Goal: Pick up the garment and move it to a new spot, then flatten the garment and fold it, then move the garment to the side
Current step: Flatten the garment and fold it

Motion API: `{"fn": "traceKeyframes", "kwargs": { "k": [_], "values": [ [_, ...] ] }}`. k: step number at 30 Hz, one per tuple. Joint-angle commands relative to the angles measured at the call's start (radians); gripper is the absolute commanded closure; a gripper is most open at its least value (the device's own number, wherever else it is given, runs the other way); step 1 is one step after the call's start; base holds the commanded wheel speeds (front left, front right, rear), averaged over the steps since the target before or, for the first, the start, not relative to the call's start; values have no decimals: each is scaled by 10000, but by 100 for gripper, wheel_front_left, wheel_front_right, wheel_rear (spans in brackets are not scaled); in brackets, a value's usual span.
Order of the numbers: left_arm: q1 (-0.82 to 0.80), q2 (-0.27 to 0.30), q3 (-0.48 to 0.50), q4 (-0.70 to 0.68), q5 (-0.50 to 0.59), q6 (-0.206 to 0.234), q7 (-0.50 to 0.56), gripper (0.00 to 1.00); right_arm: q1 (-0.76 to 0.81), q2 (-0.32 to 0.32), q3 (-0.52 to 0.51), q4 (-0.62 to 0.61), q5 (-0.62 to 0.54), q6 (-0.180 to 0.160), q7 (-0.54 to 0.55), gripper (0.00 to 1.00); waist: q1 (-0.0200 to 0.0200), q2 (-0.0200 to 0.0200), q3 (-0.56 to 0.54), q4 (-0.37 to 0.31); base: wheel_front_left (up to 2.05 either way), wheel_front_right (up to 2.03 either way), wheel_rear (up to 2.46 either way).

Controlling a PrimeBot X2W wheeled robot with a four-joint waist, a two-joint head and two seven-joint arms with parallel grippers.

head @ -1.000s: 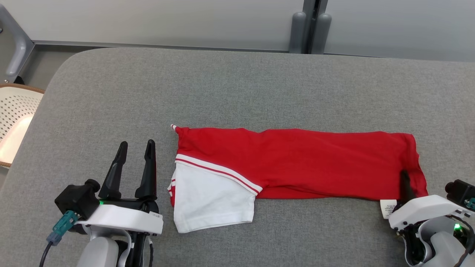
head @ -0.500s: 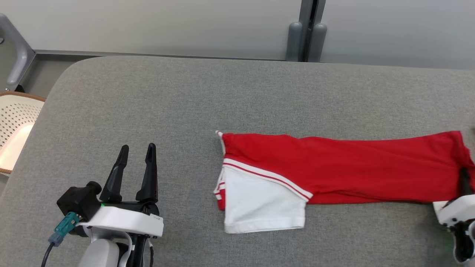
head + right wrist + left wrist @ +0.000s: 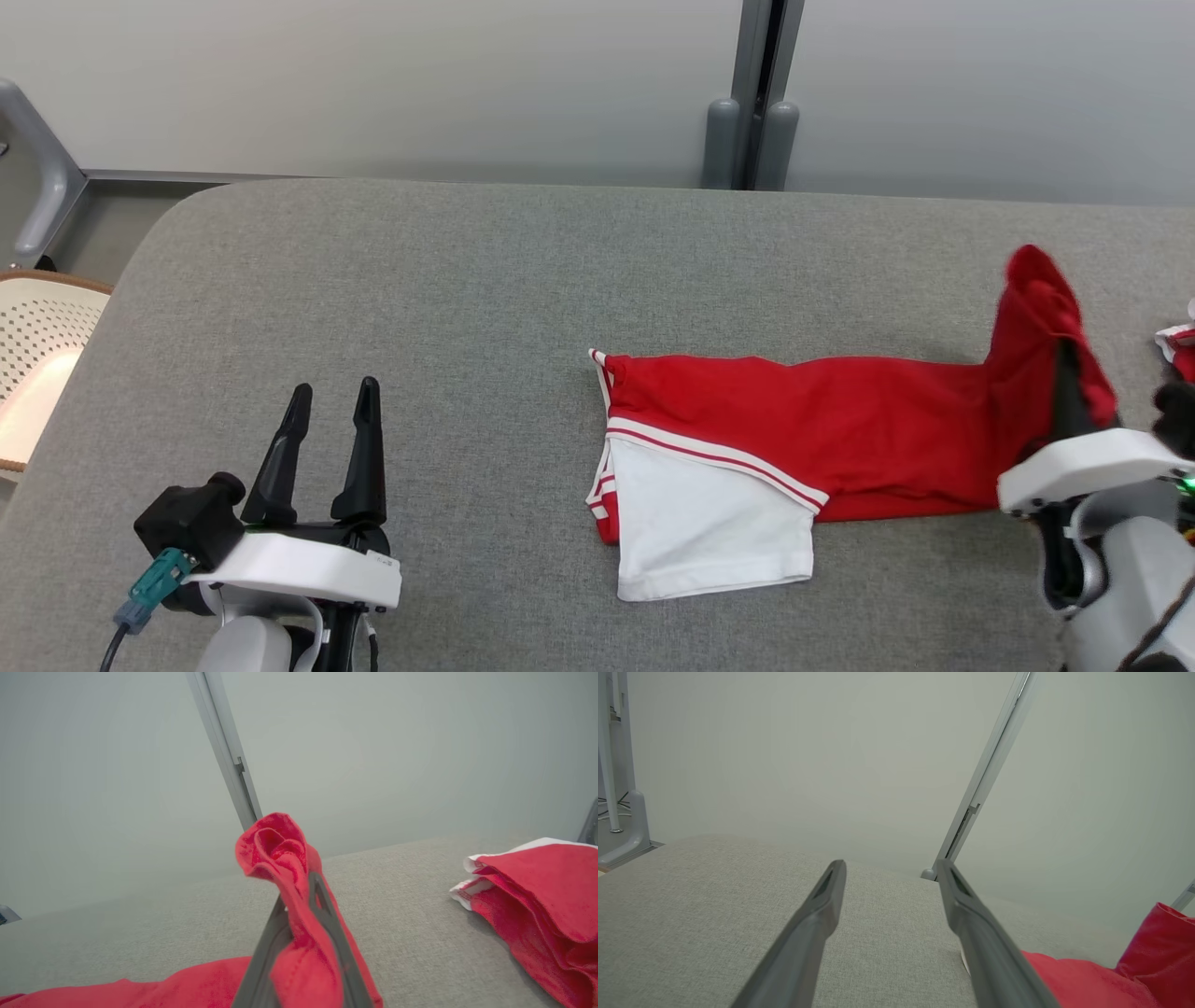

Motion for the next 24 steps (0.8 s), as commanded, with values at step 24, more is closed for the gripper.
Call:
{"fn": "traceKeyframes", "kwargs": {
  "k": [24],
  "values": [
    [49,38,-412,157,-208,-17,-42,0,653,1266,5916,-1576,2954,-2,800,100,0,0,-34,1037,0,0,0]
  ]
}}
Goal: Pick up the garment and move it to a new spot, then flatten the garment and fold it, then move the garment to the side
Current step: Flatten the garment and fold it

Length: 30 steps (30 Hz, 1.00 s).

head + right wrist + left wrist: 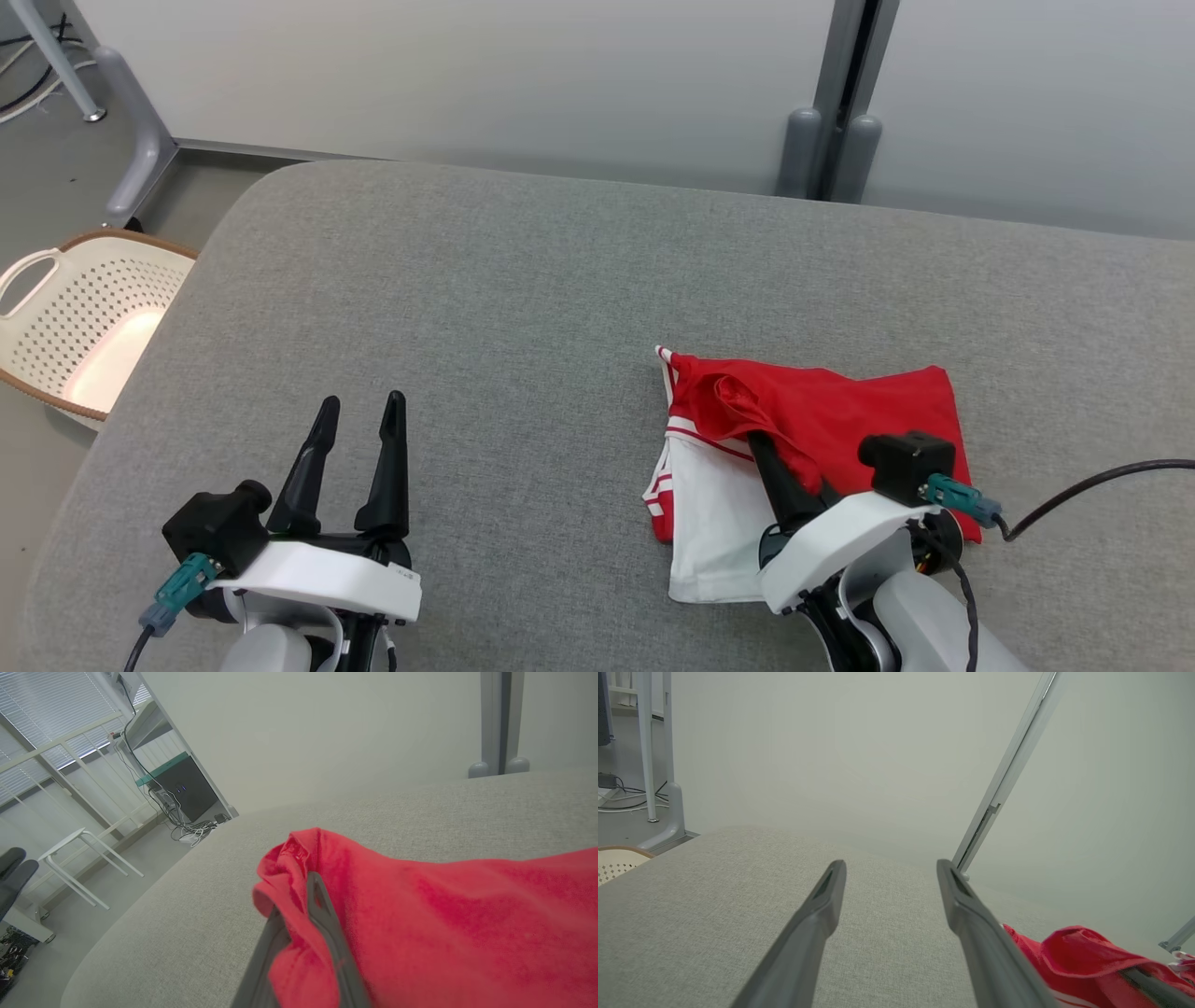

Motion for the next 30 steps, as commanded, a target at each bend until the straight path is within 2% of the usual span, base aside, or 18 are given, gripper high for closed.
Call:
{"fn": "traceKeyframes", "kwargs": {
  "k": [1,2,4,5,6,7,8,9,10,11,12,17,24,27,30],
  "values": [
    [-16,39,5,9,-64,-17,-42,0,-136,-27,83,224,177,0,-189,100,0,0,75,150,0,0,0],
    [0,40,13,21,-70,-17,-42,0,-190,-24,214,381,285,0,-246,76,0,0,91,199,0,0,0],
    [26,40,-4,25,-110,-17,-42,0,-308,-19,446,620,441,0,-394,67,0,0,127,288,0,0,0],
    [36,40,-30,29,-124,-17,-42,0,-353,-23,566,696,555,0,-459,60,0,0,139,326,0,0,0],
    [40,39,-45,41,-145,-17,-42,0,-373,-22,693,756,672,0,-521,29,0,0,148,364,0,0,0],
    [43,40,-42,51,-152,-17,-42,0,-412,-17,851,771,748,0,-585,25,0,0,152,396,0,0,0],
    [45,42,-43,56,-148,-17,-42,0,-451,-21,900,805,882,0,-663,51,0,0,151,419,0,0,0],
    [45,40,-47,63,-163,-17,-42,0,-504,-27,884,868,903,0,-745,54,0,0,153,438,0,0,0],
    [41,37,-42,65,-174,-17,-42,0,-555,-39,851,913,961,0,-810,51,0,0,159,455,0,0,0],
    [36,39,-29,65,-192,-17,-42,0,-588,-36,813,937,1035,0,-855,35,0,0,161,467,0,0,0],
    [38,40,-17,65,-201,-17,-42,0,-576,-30,824,961,1158,0,-891,0,0,0,158,476,0,0,0],
    [62,37,77,63,-194,-17,-42,0,-635,-20,1199,1002,1474,0,-918,0,0,0,180,452,0,0,0],
    [18,40,159,108,-189,-17,-42,0,-727,-29,2689,449,2173,0,-380,0,0,0,173,273,0,0,0],
    [8,39,170,109,-166,-17,-42,0,-986,-37,2423,565,1956,0,-540,0,0,0,103,175,0,0,0],
    [38,40,244,61,-91,-17,-42,0,-1347,-32,1628,1001,1117,0,-771,0,0,0,17,33,0,0,0]
  ]
}}
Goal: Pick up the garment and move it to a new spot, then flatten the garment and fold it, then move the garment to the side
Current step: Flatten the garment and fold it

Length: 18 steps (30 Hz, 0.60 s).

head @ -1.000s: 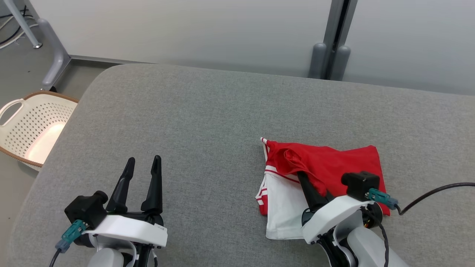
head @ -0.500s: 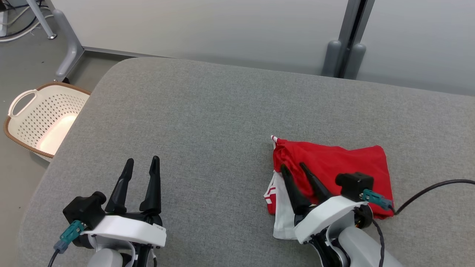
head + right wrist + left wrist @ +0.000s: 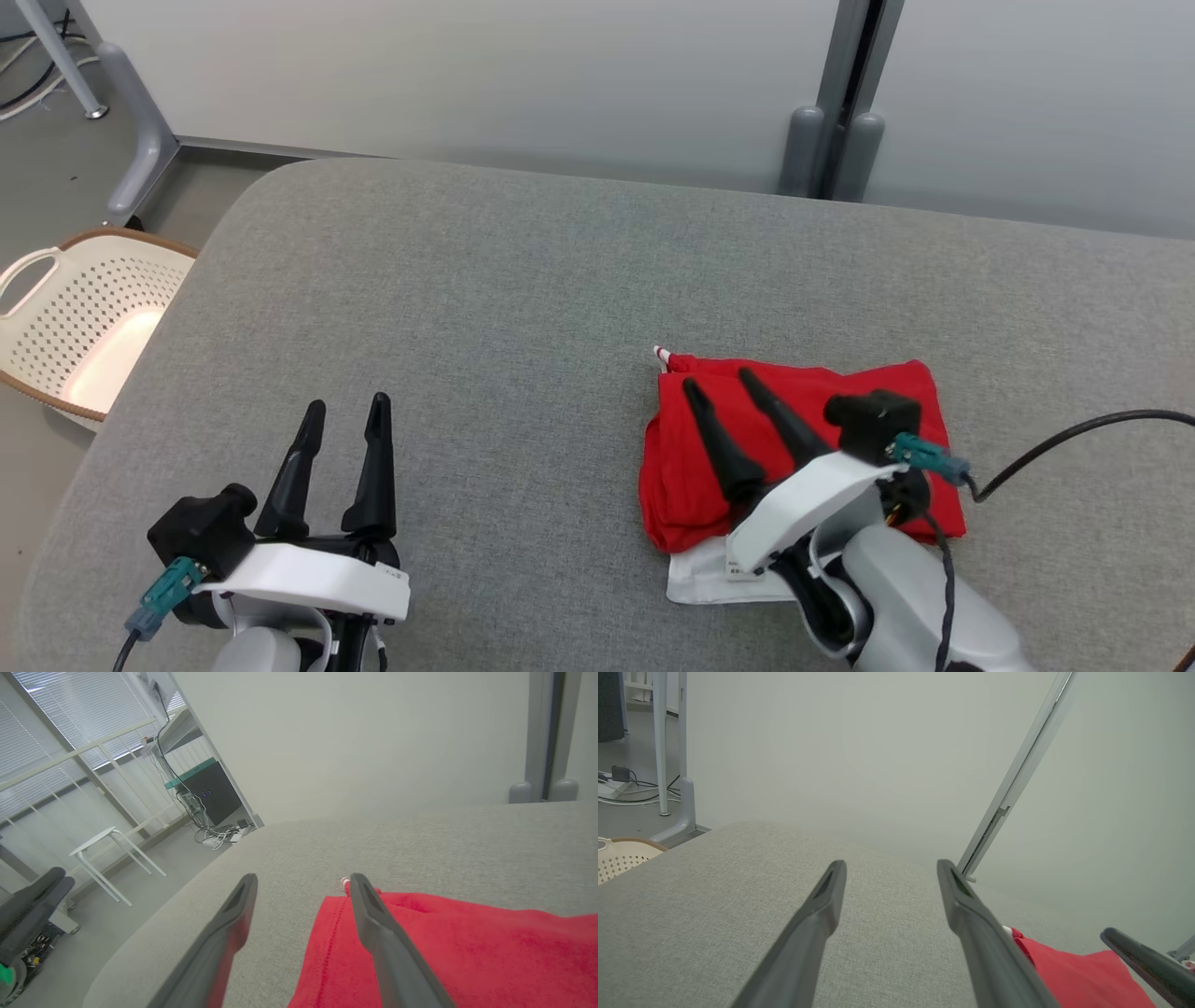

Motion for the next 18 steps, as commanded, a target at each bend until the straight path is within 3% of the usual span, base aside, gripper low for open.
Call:
{"fn": "traceKeyframes", "kwargs": {
  "k": [1,6,11,18],
  "values": [
    [25,33,68,-57,71,-17,-42,0,-124,-40,-204,85,-337,0,-119,0,0,0,-61,-97,0,0,0],
    [-5,33,52,-336,71,-17,-42,0,-230,-574,-1869,-48,-2480,0,-247,0,0,0,-94,-370,0,0,0],
    [-14,35,9,-693,25,-17,-42,0,613,-1187,-3627,-1506,-4614,-5,-253,0,0,0,-86,-636,0,0,0],
    [90,31,-93,-981,44,-17,-42,0,2454,-771,-5810,-3671,-5581,0,-254,0,0,0,-35,-984,0,0,0]
  ]
}}
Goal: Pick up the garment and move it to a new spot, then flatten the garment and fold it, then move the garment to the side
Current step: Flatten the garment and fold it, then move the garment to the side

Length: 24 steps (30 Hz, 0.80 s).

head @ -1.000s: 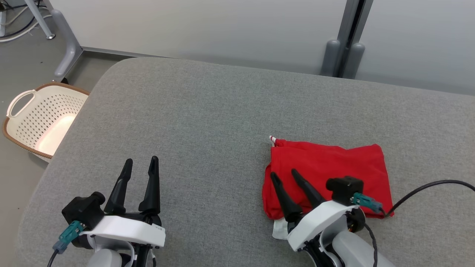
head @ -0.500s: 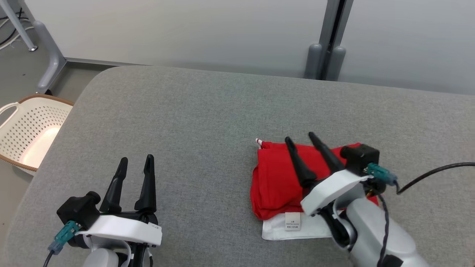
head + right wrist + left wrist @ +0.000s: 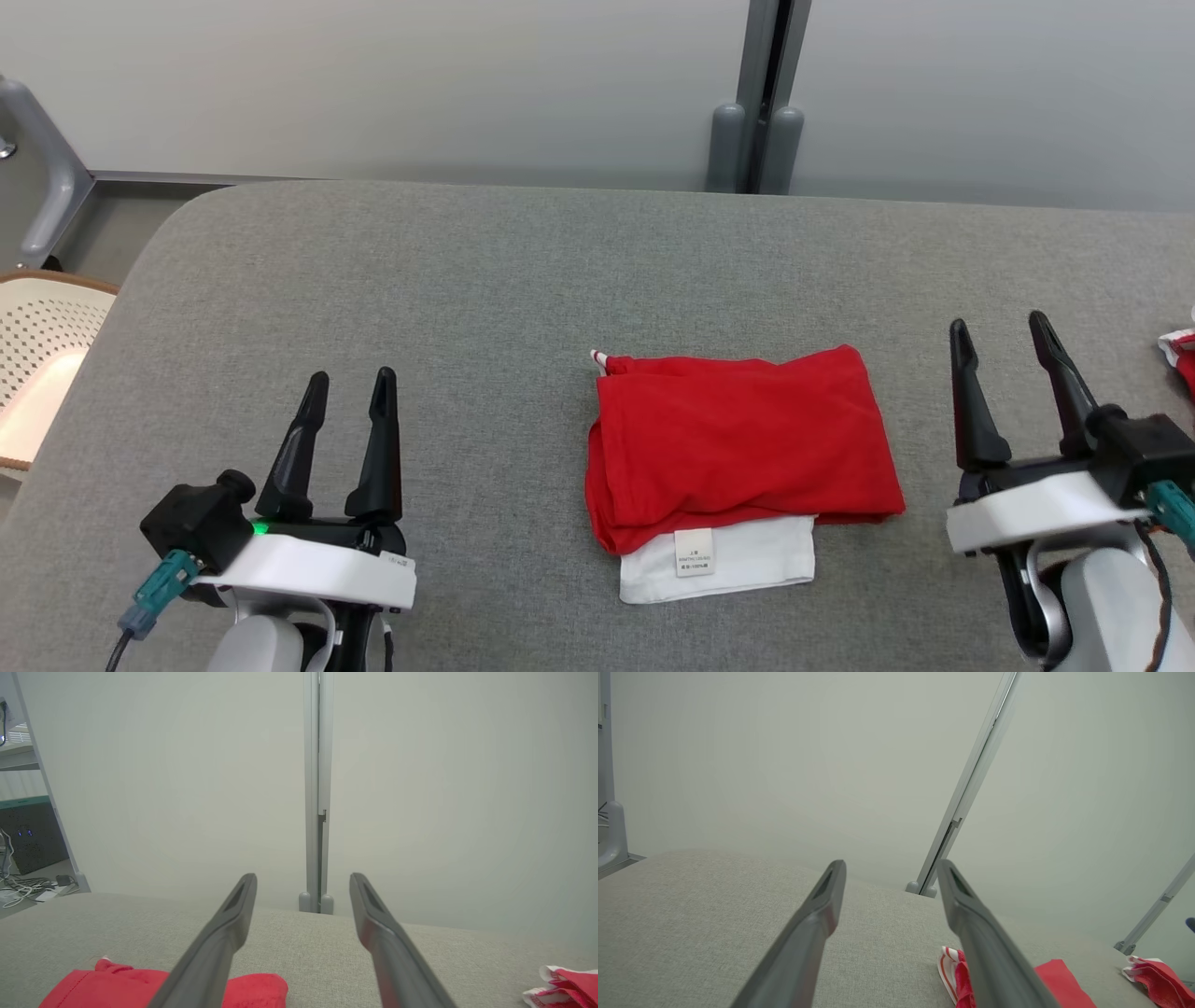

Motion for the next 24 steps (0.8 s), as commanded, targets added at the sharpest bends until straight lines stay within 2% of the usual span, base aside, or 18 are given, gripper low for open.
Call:
{"fn": "traceKeyframes", "kwargs": {
  "k": [1,9,24],
  "values": [
    [73,33,-62,-91,51,-17,-42,0,509,92,-286,-496,-156,0,-45,0,0,0,36,-114,0,0,0],
    [246,31,-320,-384,333,-17,-42,0,1540,472,-857,-1285,-482,0,-48,0,0,0,112,-322,0,0,0],
    [381,33,-388,-435,378,-17,-42,0,1647,688,-874,-984,-486,0,-48,0,0,0,69,-309,0,0,0]
  ]
}}
